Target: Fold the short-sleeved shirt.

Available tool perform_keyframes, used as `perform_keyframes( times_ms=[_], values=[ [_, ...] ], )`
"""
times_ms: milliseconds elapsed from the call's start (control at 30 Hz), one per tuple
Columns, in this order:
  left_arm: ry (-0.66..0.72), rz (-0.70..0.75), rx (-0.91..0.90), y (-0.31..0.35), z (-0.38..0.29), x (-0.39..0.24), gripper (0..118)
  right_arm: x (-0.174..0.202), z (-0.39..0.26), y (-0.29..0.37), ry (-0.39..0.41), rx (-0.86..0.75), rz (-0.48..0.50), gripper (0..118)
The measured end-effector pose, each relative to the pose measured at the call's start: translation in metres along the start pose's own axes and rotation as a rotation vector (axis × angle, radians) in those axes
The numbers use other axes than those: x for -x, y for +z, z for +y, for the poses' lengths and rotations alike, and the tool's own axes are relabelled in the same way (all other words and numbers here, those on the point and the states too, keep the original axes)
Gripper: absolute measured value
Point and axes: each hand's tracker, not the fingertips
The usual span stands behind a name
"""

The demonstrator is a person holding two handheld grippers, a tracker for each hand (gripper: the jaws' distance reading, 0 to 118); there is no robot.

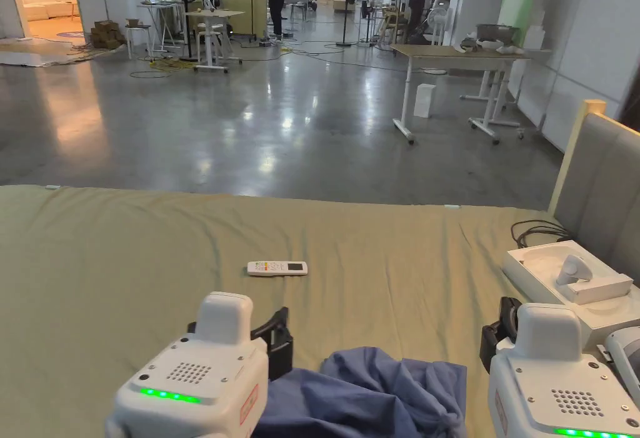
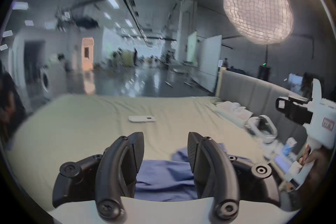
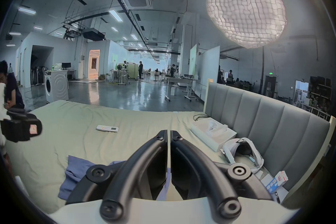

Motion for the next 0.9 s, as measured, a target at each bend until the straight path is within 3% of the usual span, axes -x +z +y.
perform_keyframes(
  times_ms=[33,133,200,400,600,900],
  values=[
    [-0.011,0.017,-0.010,0.007,0.001,0.005,1,0.004,0.000,0.000,-0.005,-0.007,0.008,3],
    [-0.028,0.144,-0.040,0.027,0.001,0.018,1,0.017,0.000,0.001,-0.024,-0.032,0.034,3],
    [-0.007,0.097,-0.040,0.036,-0.001,0.030,1,0.023,0.000,0.002,-0.032,-0.040,0.048,3],
    [0.033,0.154,-0.034,0.030,-0.009,0.055,1,0.029,0.000,-0.001,-0.040,-0.032,0.065,3],
    [0.084,0.107,0.075,-0.019,-0.018,0.079,1,0.020,-0.008,-0.009,-0.027,0.003,0.052,3],
    [0.150,0.043,0.443,-0.152,-0.043,0.114,5,0.001,-0.030,-0.034,0.002,0.078,0.021,3]
  ],
)
